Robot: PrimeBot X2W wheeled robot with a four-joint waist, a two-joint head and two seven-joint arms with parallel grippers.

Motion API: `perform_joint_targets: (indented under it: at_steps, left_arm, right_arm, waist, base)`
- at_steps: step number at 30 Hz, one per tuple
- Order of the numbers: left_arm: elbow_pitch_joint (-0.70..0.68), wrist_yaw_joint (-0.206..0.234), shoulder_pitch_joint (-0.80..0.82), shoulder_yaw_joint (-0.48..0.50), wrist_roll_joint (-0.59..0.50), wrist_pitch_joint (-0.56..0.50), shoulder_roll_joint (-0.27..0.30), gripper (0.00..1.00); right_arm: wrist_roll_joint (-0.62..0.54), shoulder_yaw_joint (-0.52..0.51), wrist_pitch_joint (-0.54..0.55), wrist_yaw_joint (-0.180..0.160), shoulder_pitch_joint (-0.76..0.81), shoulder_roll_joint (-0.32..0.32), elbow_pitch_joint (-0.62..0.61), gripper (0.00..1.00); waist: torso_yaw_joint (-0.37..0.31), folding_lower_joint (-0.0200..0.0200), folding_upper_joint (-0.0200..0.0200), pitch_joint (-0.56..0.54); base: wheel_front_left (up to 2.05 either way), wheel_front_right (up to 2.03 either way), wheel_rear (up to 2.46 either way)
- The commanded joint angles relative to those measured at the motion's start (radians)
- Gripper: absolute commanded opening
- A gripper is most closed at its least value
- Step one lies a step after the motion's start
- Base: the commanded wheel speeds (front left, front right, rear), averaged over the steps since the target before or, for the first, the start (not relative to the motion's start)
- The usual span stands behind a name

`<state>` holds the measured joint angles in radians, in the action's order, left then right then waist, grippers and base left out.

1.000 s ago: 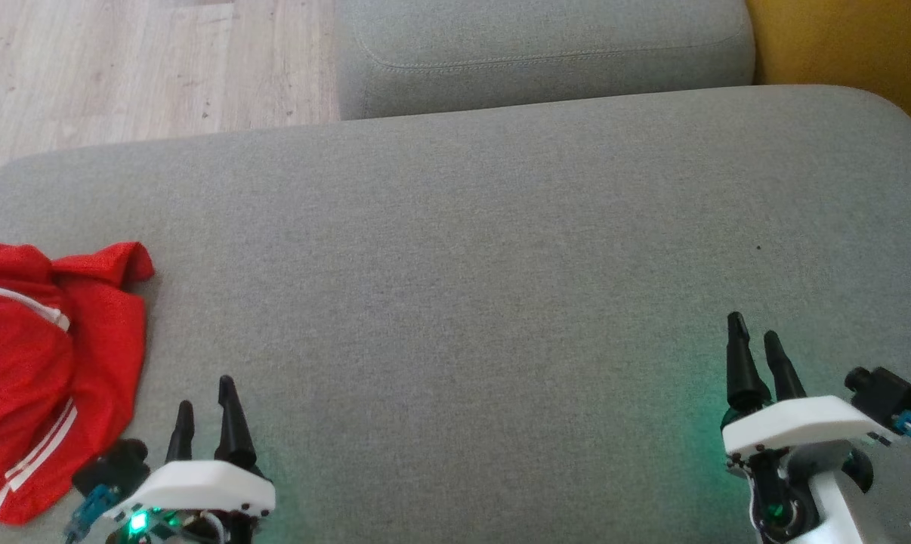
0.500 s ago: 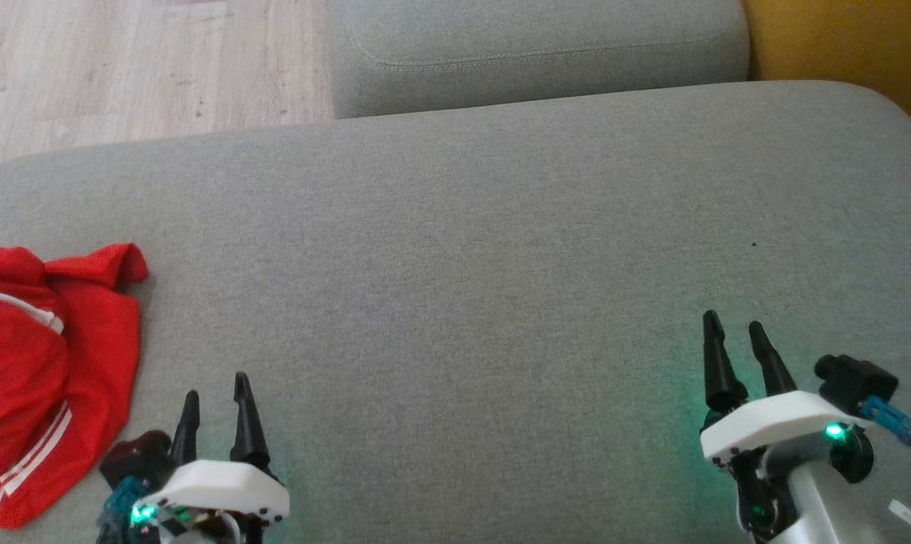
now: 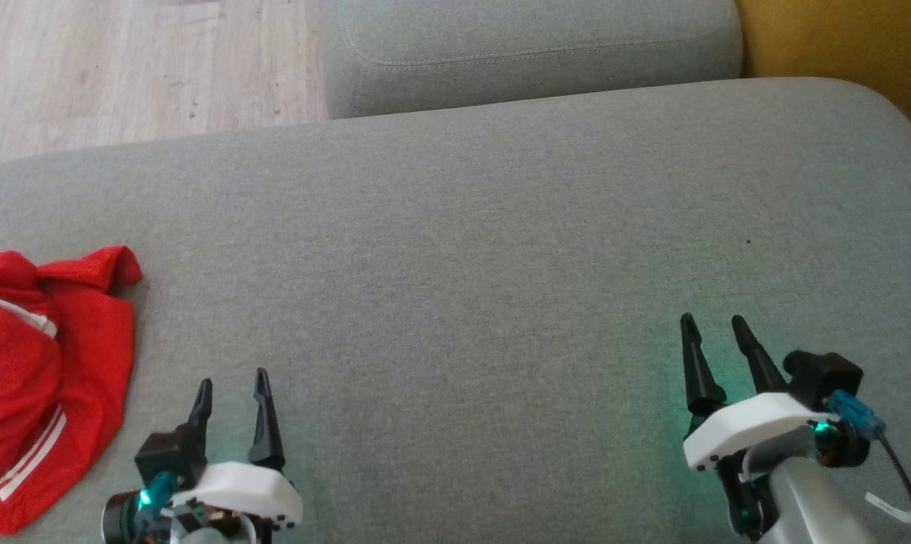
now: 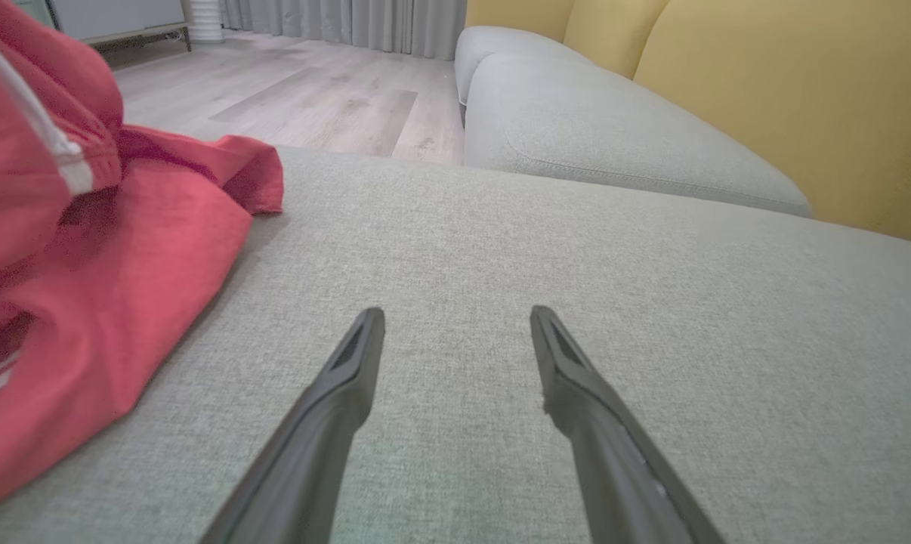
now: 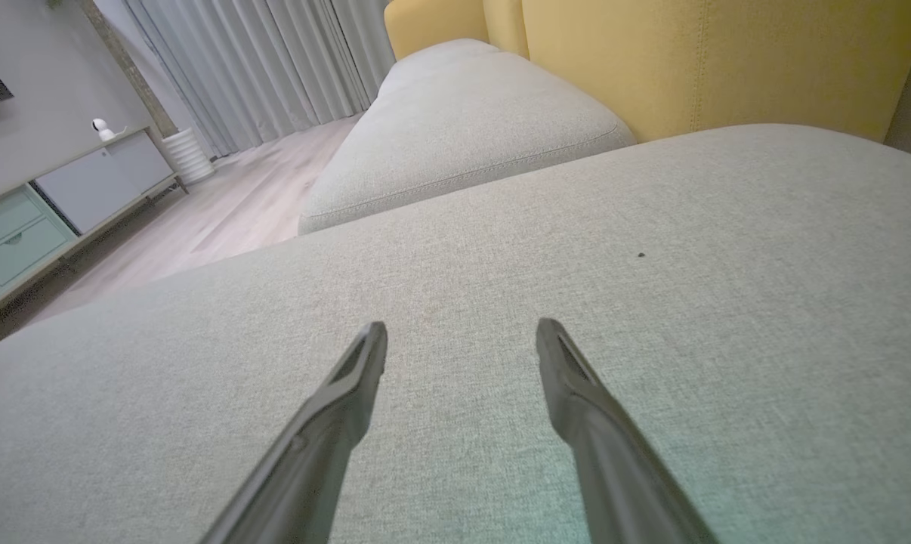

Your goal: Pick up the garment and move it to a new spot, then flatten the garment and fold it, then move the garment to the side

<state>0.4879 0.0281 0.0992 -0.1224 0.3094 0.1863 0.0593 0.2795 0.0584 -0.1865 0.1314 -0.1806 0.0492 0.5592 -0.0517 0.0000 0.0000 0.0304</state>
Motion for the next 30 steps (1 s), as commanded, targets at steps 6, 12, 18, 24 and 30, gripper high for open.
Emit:
perform_joint_targets:
  at_steps: [6,12,18,24,30]
  left_arm:
    - [-0.014,0.015,0.056,0.016,-0.088,0.03,0.021,1.0]
    - [-0.008,0.023,0.061,0.01,-0.159,0.048,0.018,1.0]
    - [-0.004,0.035,0.067,0.009,-0.23,0.066,0.015,1.0]
    - [-0.005,0.045,0.066,0.028,-0.256,0.075,0.01,1.0]
    - [-0.014,0.045,0.054,0.058,-0.234,0.075,0.002,1.0]
  right_arm:
    - [-0.087,0.037,-0.03,-0.001,-0.063,0.008,-0.01,1.0]
    - [-0.159,0.041,-0.048,-0.001,-0.072,0.007,-0.002,1.0]
    - [-0.229,0.043,-0.065,-0.001,-0.081,0.005,0.008,1.0]
    - [-0.266,0.037,-0.075,-0.001,-0.085,0.003,0.011,1.0]
    - [-0.253,0.007,-0.075,-0.001,-0.078,0.002,-0.003,1.0]
  waist:
    - [-0.007,0.0,0.0,0.003]
    - [-0.011,0.0,0.0,0.004]
    - [-0.013,0.0,0.0,0.006]
    - [-0.014,0.0,0.0,0.008]
    - [-0.013,0.0,0.0,0.007]
  base:
    - [0.0,0.0,0.0]
    - [0.0,0.0,0.0]
    - [0.0,0.0,0.0]
    - [0.0,0.0,0.0]
    - [0.0,0.0,0.0]
